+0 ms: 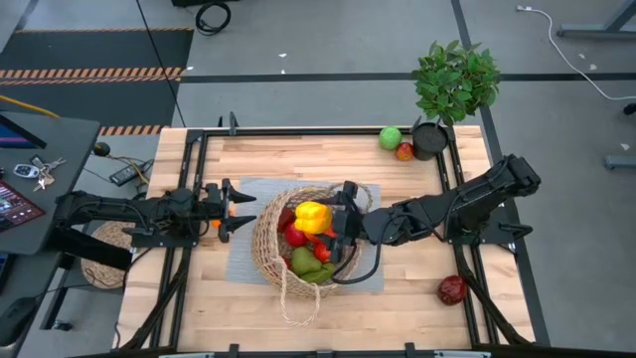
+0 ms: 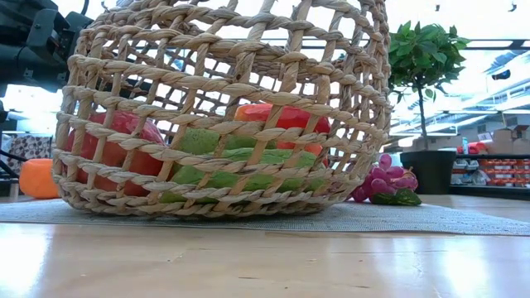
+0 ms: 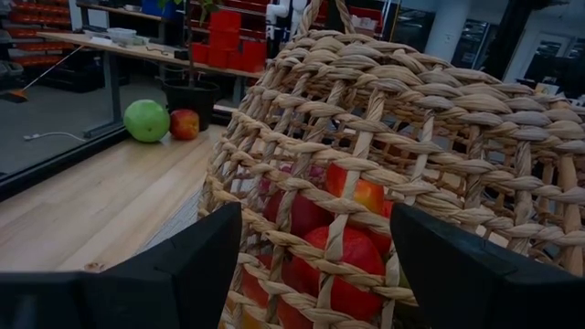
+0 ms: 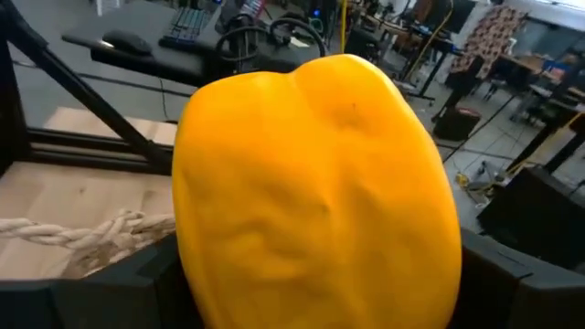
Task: Build produce basket
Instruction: Put the yellow bell pepper into the basket
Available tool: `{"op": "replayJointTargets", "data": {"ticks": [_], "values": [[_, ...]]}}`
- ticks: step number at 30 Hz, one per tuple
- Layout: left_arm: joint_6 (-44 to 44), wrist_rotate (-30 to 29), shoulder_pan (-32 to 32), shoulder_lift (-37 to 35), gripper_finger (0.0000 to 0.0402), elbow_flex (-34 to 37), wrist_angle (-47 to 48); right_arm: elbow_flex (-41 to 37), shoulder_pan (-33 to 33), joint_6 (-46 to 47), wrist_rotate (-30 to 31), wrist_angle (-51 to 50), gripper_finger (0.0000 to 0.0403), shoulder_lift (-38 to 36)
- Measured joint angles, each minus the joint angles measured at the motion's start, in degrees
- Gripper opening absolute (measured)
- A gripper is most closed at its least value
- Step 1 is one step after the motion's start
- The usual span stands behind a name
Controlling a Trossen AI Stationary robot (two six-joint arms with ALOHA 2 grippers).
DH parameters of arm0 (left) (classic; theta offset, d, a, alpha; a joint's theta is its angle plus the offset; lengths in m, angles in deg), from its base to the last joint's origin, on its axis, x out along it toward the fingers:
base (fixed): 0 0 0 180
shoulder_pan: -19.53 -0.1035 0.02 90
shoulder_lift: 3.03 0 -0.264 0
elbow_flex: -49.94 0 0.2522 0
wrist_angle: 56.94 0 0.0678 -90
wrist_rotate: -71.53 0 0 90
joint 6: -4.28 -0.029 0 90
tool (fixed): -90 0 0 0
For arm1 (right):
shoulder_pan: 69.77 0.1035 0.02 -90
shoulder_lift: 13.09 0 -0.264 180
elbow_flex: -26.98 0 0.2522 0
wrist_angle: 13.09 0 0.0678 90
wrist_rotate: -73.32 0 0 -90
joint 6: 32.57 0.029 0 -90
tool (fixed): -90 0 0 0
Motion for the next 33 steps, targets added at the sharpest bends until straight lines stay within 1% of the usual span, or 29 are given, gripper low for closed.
{"op": "replayJointTargets", "data": {"ticks": [2,10,17,19,22,24,27,33], "values": [[-0.04,0.00,-0.02,0.02,0.0286,0.00,0.00,0.00,0.04,1.06,-0.26,-0.06,0.0319,0.00],[-0.02,0.00,0.00,0.00,0.0286,0.00,0.00,0.00,0.11,9.97,-0.99,-0.90,0.0319,0.00],[-0.02,0.00,-0.02,0.00,0.0286,0.01,0.01,0.00,-0.58,23.64,-1.63,-2.14,0.0319,0.00],[0.00,0.00,-0.02,0.00,0.0286,0.01,0.02,0.00,-1.26,28.02,-3.55,-4.47,0.0319,0.00],[-0.02,0.00,0.00,0.02,0.0286,-0.01,0.02,0.00,-2.75,32.41,-9.92,-8.70,0.0319,0.00],[-0.02,0.00,-0.01,0.01,0.0286,0.02,0.01,-0.01,-3.59,34.55,-11.64,-9.72,0.0319,0.95],[0.00,0.00,-0.02,0.00,0.0286,0.02,0.05,-0.09,-3.98,34.48,-12.15,-10.79,0.0319,3.33],[-0.01,0.00,0.00,0.00,0.0286,0.00,0.09,-0.07,-4.58,33.81,-20.94,-11.06,0.0319,9.37]]}}
